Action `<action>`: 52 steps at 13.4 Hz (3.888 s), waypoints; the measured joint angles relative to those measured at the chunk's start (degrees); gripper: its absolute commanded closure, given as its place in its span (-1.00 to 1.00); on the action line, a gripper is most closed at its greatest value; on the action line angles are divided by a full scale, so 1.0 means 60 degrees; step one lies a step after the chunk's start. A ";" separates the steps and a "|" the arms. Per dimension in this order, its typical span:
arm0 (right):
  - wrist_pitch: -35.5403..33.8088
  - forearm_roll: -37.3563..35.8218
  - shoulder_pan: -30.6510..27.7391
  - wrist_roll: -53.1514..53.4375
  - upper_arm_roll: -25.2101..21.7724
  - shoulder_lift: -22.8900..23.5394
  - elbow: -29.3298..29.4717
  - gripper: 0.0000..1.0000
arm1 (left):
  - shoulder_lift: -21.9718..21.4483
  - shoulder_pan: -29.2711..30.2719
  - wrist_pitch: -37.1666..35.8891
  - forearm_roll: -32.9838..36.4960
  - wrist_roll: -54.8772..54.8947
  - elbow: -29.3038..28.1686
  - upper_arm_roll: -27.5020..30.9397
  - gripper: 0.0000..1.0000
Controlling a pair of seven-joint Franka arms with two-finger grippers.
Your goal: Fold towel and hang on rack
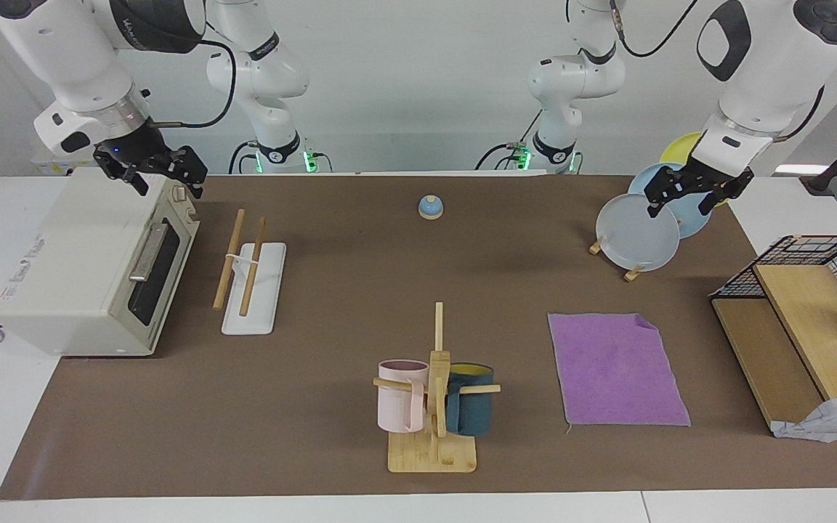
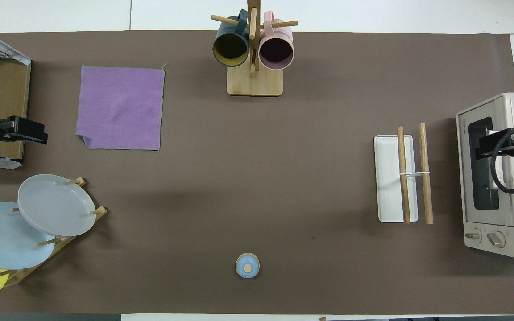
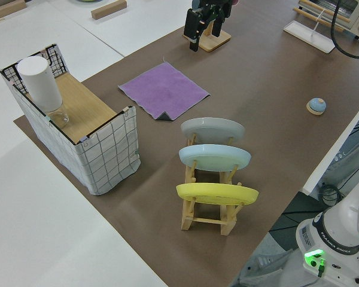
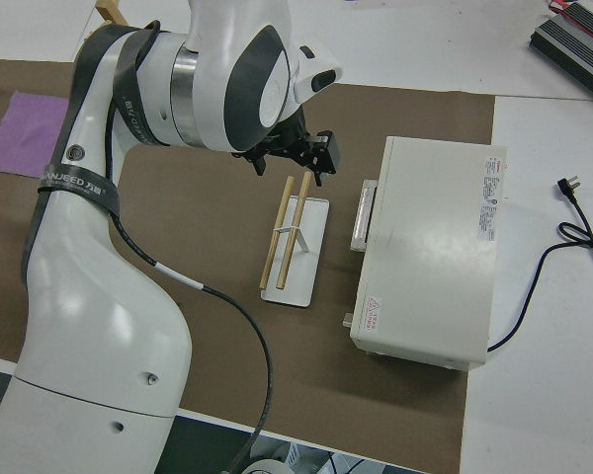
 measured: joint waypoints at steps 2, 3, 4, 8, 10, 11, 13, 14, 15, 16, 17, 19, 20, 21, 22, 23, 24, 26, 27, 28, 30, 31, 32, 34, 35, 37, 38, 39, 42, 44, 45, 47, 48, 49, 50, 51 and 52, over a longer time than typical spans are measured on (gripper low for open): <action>0.0000 0.0000 0.0000 0.0000 0.0001 0.0000 0.0000 -1.00 | 0.0000 -0.0015 0.0000 0.0000 0.0025 0.0000 -0.0028 -1.00; 0.0000 0.0000 0.0000 0.0000 0.0001 0.0000 0.0000 -1.00 | 0.0000 -0.0021 0.0000 0.0000 0.0026 0.0000 -0.0058 -1.00; 0.0000 0.0000 0.0000 0.0000 0.0001 0.0000 0.0000 -1.00 | 0.0000 -0.0023 0.0000 0.0000 0.0026 0.0000 -0.0071 -1.00; 0.0000 0.0000 0.0000 0.0000 0.0001 0.0000 0.0000 -1.00 | -0.0001 0.0001 -0.0038 0.0000 0.0025 -0.0002 -0.0018 -1.00; 0.0000 0.0000 0.0000 0.0000 0.0001 0.0000 0.0000 -1.00 | -0.0024 0.0002 -0.0015 0.0000 -0.0039 -0.0117 -0.0011 -1.00; 0.0000 0.0000 0.0000 0.0000 0.0001 0.0000 0.0000 -1.00 | -0.0046 0.0009 0.0164 0.0000 -0.0041 -0.0293 0.0000 -1.00; -0.0068 0.0000 0.0001 0.0000 0.0001 0.0000 -0.0001 -1.00 | -0.0054 0.0099 0.1081 0.0000 -0.0041 -0.0916 0.0020 -1.00; -0.0178 0.0000 0.0005 0.0000 0.0004 0.0000 0.0000 -1.00 | -0.0021 0.0167 0.1634 0.0000 -0.0041 -0.1292 0.0021 -1.00; -0.0243 0.0000 0.0008 0.0000 0.0010 0.0000 -0.0001 -1.00 | 0.0109 0.0231 0.2166 0.0000 -0.0041 -0.1639 0.0022 -1.00; -0.0202 0.0010 0.0010 0.0000 0.0024 0.0000 0.0000 -1.00 | 0.0382 0.0296 0.2699 0.0000 -0.0041 -0.1875 0.0025 -1.00; -0.0049 0.0068 0.0010 0.0000 0.0067 0.0000 -0.0006 -1.00 | 0.0814 0.0381 0.3298 0.0000 -0.0041 -0.2009 0.0025 -1.00; 0.0231 0.0523 0.0014 0.0000 0.0199 0.0009 -0.0096 -1.00 | 0.1828 0.0583 0.4291 0.0000 -0.0041 -0.2059 0.0034 -1.00; 0.0420 0.0770 0.0015 0.0007 0.0248 0.0011 -0.0208 -1.00 | 0.2323 0.0716 0.4680 0.0000 -0.0041 -0.2059 0.0035 -1.00; 0.0676 0.0961 0.0014 0.0014 0.0292 0.0012 -0.0396 -1.00 | 0.2755 0.0862 0.4982 -0.0031 -0.0042 -0.2051 0.0037 -0.98; 0.0938 0.1213 0.0015 0.0022 0.0344 0.0015 -0.0639 -1.00 | 0.3120 0.1010 0.5242 -0.0142 -0.0047 -0.2044 0.0038 -0.96; 0.1213 0.1626 0.0016 0.0059 0.0389 0.0028 -0.0906 -1.00 | 0.3406 0.1134 0.5463 -0.0372 -0.0047 -0.2031 0.0038 -0.89; 0.1508 0.2079 0.0017 0.0154 0.0428 0.0056 -0.1183 -1.00 | 0.3616 0.1211 0.5644 -0.0671 -0.0048 -0.2012 0.0039 -0.75; 0.1938 0.2623 0.0104 0.0434 0.0506 0.0167 -0.1564 -1.00 | 0.3762 0.1266 0.5723 -0.1184 -0.0059 -0.1943 0.0039 -0.58; 0.2095 0.2742 0.0287 0.0801 0.0527 0.0226 -0.1668 -1.00 | 0.3760 0.1309 0.5726 -0.1247 -0.0095 -0.1925 0.0040 -0.48; 0.2274 0.2956 0.0526 0.1380 0.0558 0.0282 -0.1748 -1.00 | 0.3762 0.1381 0.5727 -0.1265 -0.0116 -0.1920 0.0041 -0.43; 0.2769 0.3720 0.0975 0.2171 0.0586 0.0376 -0.1915 -1.00 | 0.3799 0.1453 0.5759 -0.1270 -0.0118 -0.1920 0.0041 -0.35; 0.3151 0.4122 0.1149 0.2485 0.0593 0.0416 -0.2052 -1.00 | 0.3823 0.1453 0.5776 -0.1272 -0.0121 -0.1921 0.0039 -0.29; 0.3600 0.4525 0.1331 0.2826 0.0593 0.0450 -0.2242 -1.00 | 0.3841 0.1453 0.5782 -0.1273 -0.0134 -0.1921 0.0038 -0.27; 0.4589 0.5355 0.1747 0.3462 0.0602 0.0502 -0.2695 -1.00 | 0.3861 0.1453 0.5787 -0.1279 -0.0180 -0.1921 0.0033 -0.04; 0.5066 0.5850 0.1947 0.3698 0.0604 0.0514 -0.2930 -1.00 | 0.3863 0.1449 0.5791 -0.1280 -0.0219 -0.1921 0.0019 0.09; 0.5763 0.6596 0.2263 0.4036 0.0604 0.0549 -0.3277 -1.00 | 0.3867 0.1427 0.5796 -0.1281 -0.0270 -0.1923 -0.0001 0.36; 0.5971 0.6748 0.2395 0.4199 0.0605 0.0591 -0.3358 -1.00 | 0.3870 0.1418 0.5797 -0.1282 -0.0276 -0.1925 -0.0001 0.52; 0.6115 0.6843 0.2516 0.4334 0.0605 0.0646 -0.3386 -1.00 | 0.3874 0.1412 0.5798 -0.1282 -0.0277 -0.1926 -0.0001 0.70; 0.6233 0.6932 0.2675 0.4505 0.0605 0.0744 -0.3398 -1.00 | 0.3885 0.1405 0.5799 -0.1282 -0.0288 -0.1943 -0.0001 1.00; 0.6288 0.6988 0.2683 0.4799 0.0604 0.0747 -0.3450 -1.00 | 0.3900 0.1406 0.5800 -0.1282 -0.0290 -0.1954 0.0000 1.00; 0.6420 0.7152 0.2716 0.4969 0.0603 0.0747 -0.3490 -1.00 | 0.3904 0.1408 0.5800 -0.1282 -0.0290 -0.1954 0.0003 1.00; 0.6873 0.7514 0.2931 0.5044 0.0605 0.0748 -0.3625 -1.00 | 0.3906 0.1416 0.5800 -0.1282 -0.0289 -0.1946 0.0010 1.00; 0.7082 0.7578 0.3053 0.5082 0.0605 0.0757 -0.3712 -1.00 | 0.3907 0.1416 0.5798 -0.1279 -0.0285 -0.1917 0.0010 1.00; 0.7207 0.7672 0.3148 0.5099 0.0606 0.0789 -0.3785 -1.00 | 0.3906 0.1409 0.5765 -0.1227 -0.0262 -0.1844 0.0006 1.00; 0.7332 0.7784 0.3228 0.5100 0.0606 0.0844 -0.3830 -1.00 | 0.3902 0.1394 0.5671 -0.1033 -0.0242 -0.1726 -0.0008 1.00; 0.7494 0.7911 0.3290 0.5100 0.0606 0.0907 -0.3838 -1.00 | 0.3883 0.1366 0.5447 -0.0734 -0.0209 -0.1528 -0.0042 1.00; 0.7632 0.8063 0.3340 0.5100 0.0606 0.0949 -0.3838 -1.00 | 0.3798 0.1287 0.5155 -0.0469 -0.0123 -0.1296 -0.0110 1.00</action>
